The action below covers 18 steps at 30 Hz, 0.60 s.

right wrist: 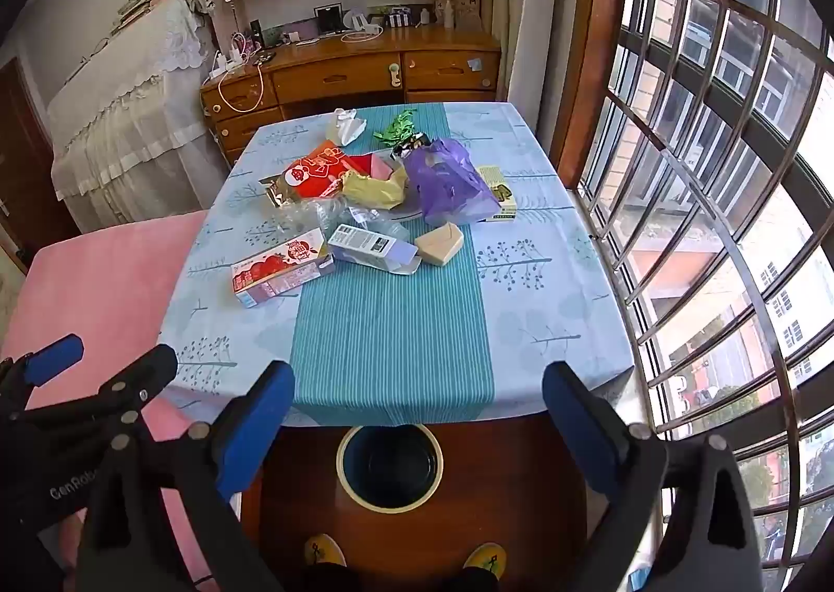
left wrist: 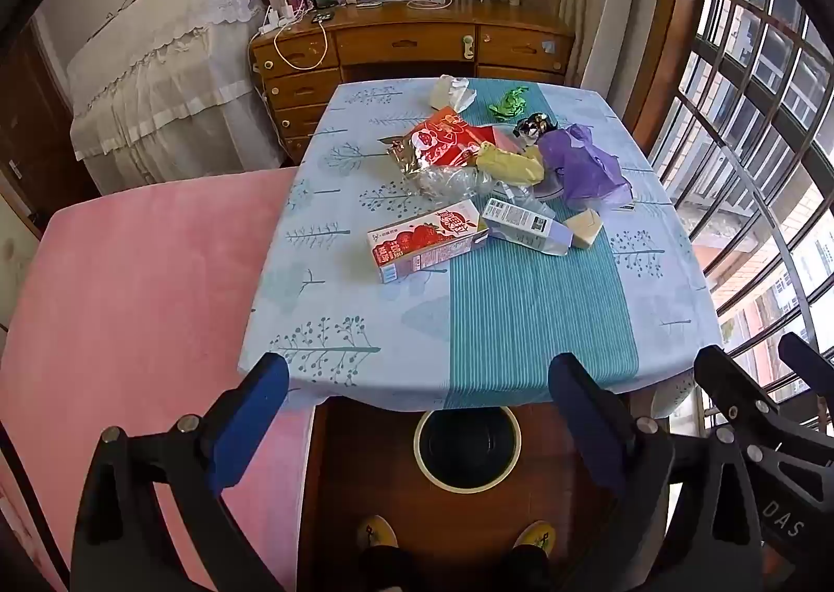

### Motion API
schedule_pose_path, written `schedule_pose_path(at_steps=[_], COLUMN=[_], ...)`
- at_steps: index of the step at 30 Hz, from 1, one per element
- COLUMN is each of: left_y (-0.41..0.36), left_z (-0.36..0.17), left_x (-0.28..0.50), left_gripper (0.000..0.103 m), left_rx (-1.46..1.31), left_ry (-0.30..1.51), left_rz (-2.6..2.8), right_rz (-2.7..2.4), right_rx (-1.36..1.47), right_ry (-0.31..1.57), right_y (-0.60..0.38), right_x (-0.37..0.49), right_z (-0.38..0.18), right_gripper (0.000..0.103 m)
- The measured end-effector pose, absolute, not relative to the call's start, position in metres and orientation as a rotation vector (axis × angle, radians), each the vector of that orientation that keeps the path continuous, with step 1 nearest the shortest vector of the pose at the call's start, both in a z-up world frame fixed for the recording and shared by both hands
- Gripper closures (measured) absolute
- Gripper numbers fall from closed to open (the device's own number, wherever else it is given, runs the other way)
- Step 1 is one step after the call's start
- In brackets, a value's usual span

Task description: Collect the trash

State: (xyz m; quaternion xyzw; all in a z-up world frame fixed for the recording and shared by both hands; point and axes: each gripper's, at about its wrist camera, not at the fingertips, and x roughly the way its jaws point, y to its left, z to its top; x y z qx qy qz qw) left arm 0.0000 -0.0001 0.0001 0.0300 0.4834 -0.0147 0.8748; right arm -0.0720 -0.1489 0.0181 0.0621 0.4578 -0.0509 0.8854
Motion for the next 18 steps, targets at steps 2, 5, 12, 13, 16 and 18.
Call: schedule_pose_path(at_steps=[2,5,12,13,16,18], left_y=[0.0000,0.0001,0.0058,0.0056,0.0003,-0.0019], left_z=[0.0001,0.0001,0.0009,0.0039,0.0058,0.0058], left_x=[0.0000,0.0000,0.0008,0.0009,-0.0018,-0.0016], left_gripper=[0.005,0.005,0.005,0.005,0.005,0.005], left_rx=[0.059,0.058,0.046,0.043,0.046,0.043], left_ry=[1.009,1.006,1.000,1.002,1.000,0.998], left_rz=[-0.032,-0.031,-0.040,-0.045,-0.042,-0.043], right_rz=[-0.107,-0.105,-0.101,-0.102,-0.108,-0.106], right_rx=[0.126,0.128,0.133,0.133,0.135,0.140], right_ry=[0.956,0.950,0.943,0.942,0.936,0.933], right_y=[-0.1487,-0.1488,-0.1460,-0.1462,-0.1438,-0.1464], right_x=[-0.0734,-0.0752,-0.0778,-0.0767,-0.0765,-0.0761], right_z=[0.0185,0.0193,0.0208,0.0210,0.0224,0.0224], right_gripper=[0.006,0.006,0.006,0.006,0.006,0.006])
